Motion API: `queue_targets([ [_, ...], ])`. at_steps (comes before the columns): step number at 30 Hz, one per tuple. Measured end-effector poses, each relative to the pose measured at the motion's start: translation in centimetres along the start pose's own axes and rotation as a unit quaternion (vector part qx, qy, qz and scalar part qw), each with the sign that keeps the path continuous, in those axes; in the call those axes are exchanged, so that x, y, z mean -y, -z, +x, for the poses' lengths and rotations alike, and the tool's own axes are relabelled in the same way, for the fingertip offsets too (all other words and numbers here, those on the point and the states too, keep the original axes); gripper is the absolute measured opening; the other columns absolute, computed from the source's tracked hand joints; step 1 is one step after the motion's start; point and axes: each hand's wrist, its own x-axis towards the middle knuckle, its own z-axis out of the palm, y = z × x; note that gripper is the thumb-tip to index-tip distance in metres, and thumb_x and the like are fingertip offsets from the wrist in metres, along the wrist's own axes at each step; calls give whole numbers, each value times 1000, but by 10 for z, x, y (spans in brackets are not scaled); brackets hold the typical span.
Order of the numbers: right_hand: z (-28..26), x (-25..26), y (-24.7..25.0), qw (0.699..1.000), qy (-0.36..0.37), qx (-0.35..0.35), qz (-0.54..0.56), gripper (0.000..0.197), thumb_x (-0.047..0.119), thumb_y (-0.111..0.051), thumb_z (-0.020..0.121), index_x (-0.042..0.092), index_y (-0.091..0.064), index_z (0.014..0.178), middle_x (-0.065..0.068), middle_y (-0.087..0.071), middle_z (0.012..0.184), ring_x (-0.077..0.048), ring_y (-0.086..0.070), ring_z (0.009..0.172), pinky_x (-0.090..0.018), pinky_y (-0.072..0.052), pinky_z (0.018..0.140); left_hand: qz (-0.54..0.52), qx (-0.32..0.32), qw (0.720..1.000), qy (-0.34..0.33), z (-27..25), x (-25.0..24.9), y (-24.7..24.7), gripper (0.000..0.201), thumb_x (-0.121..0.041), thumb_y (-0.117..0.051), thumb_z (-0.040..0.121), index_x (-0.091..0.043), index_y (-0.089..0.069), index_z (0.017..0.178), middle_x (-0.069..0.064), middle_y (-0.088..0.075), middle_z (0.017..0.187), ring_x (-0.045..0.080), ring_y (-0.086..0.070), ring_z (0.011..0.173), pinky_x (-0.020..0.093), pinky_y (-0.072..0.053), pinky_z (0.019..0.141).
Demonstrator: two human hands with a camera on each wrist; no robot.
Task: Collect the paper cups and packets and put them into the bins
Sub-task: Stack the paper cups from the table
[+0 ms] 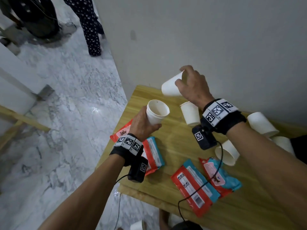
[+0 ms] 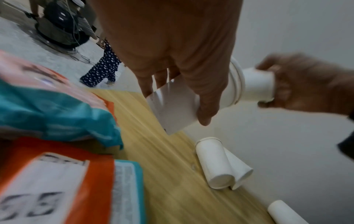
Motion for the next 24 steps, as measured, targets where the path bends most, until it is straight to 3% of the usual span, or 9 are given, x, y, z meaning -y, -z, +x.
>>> queue_targets([
  [6, -9, -5, 29, 989, 141, -24, -46, 72, 46, -29, 76, 25, -42, 144, 0, -53, 95, -29, -49, 96, -35, -37, 92, -12, 22, 1000, -11, 11, -23, -26, 72, -25, -82, 66, -16, -43, 126, 8, -63, 115, 30, -59, 104, 34, -48, 81],
  [12, -33, -23, 1, 972, 176, 107, -117, 61, 51, -23, 89, 28, -44, 142, 1, -59, 133, -28, -47, 119, -45, -38, 100, -8, 32, 999, -43, 16, -38, -42, 76, -24, -83, 64, -15, -44, 128, 7, -63, 119, 28, -60, 107, 36, -49, 82],
  [14, -29, -28, -6, 985, 142, 94, -33, 59, 51, -18, 92, 27, -54, 132, -2, -63, 129, -27, -51, 121, -47, -39, 102, -9, 28, 999, -34, 16, -37, -43, 74, -23, -83, 64, -13, -45, 127, 8, -63, 118, 30, -60, 106, 35, -48, 82],
  [16, -15, -37, -10, 996, 44, 9, 71, 53, 42, -21, 96, 21, -61, 125, -11, -63, 128, -28, -54, 121, -42, -38, 105, -12, 14, 1000, -25, 15, -30, -41, 72, -22, -83, 64, -11, -45, 124, 10, -63, 117, 31, -59, 105, 32, -44, 78],
  [17, -8, -44, -14, 997, -4, -16, 69, 48, 36, -25, 98, 18, -61, 125, -14, -60, 130, -29, -52, 121, -41, -38, 105, -13, 8, 1000, -20, 14, -26, -39, 71, -21, -83, 65, -9, -45, 123, 11, -62, 116, 31, -59, 104, 30, -42, 76],
  [18, -3, -51, -19, 998, -41, -9, 35, 43, 33, -29, 99, 18, -58, 127, -16, -55, 133, -31, -50, 122, -40, -39, 104, -13, 3, 1000, -15, 13, -22, -37, 71, -21, -84, 65, -9, -44, 122, 12, -62, 116, 31, -59, 103, 28, -40, 74],
  [20, -2, -64, -34, 992, -83, 71, -56, 44, 37, -37, 97, 23, -48, 137, -14, -42, 142, -35, -47, 125, -42, -39, 104, -5, -5, 1000, -4, 11, -14, -31, 71, -23, -84, 65, -8, -44, 121, 12, -62, 115, 30, -58, 101, 28, -39, 74],
  [22, -9, -75, -50, 977, -88, 137, -140, 52, 45, -46, 93, 24, -42, 140, -14, -35, 144, -40, -46, 125, -46, -41, 101, 7, -10, 1000, 2, 9, -8, -28, 71, -25, -84, 64, -9, -44, 120, 11, -62, 114, 30, -59, 101, 29, -41, 74],
  [24, -17, -85, -66, 969, -80, 154, -175, 53, 45, -53, 91, 19, -43, 135, -15, -37, 140, -40, -49, 122, -45, -43, 94, 11, -9, 1000, 4, 7, -6, -27, 71, -26, -84, 63, -9, -44, 120, 10, -62, 114, 29, -59, 100, 29, -42, 75],
])
